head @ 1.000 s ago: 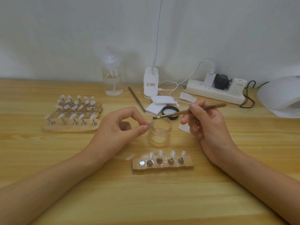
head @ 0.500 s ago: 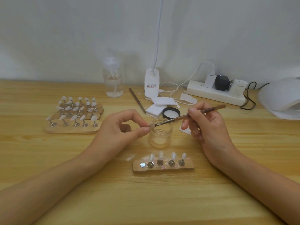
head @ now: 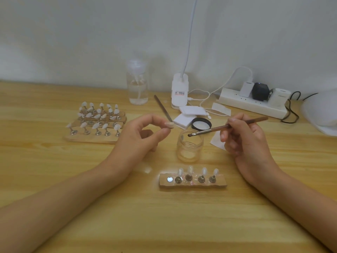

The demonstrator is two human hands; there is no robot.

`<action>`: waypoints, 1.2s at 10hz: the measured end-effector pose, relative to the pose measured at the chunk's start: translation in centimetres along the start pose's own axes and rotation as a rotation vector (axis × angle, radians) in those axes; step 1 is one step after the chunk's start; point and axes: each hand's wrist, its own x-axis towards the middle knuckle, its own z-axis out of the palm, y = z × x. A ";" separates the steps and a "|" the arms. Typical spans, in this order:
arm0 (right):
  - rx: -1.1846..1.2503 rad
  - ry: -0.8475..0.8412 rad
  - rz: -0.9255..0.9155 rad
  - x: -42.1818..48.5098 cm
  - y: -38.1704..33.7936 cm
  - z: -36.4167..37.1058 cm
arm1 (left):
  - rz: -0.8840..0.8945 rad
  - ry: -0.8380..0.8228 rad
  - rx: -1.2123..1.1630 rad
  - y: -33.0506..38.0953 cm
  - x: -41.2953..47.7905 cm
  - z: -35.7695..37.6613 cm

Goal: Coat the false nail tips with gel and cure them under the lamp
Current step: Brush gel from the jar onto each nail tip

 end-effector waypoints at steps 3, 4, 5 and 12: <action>0.007 -0.007 0.022 0.0 0.0 -0.1 | -0.105 -0.264 0.097 1.6 -0.8 -2.2; 0.006 -0.010 0.023 0.1 0.0 -0.1 | -0.108 -0.358 0.174 1.3 -2.1 -2.3; 0.014 -0.009 0.022 0.1 0.0 -0.1 | -0.061 -0.400 0.179 1.2 -2.9 -2.1; 0.033 -0.001 0.026 0.0 0.0 0.0 | -0.125 -0.423 0.278 1.2 -3.3 -1.4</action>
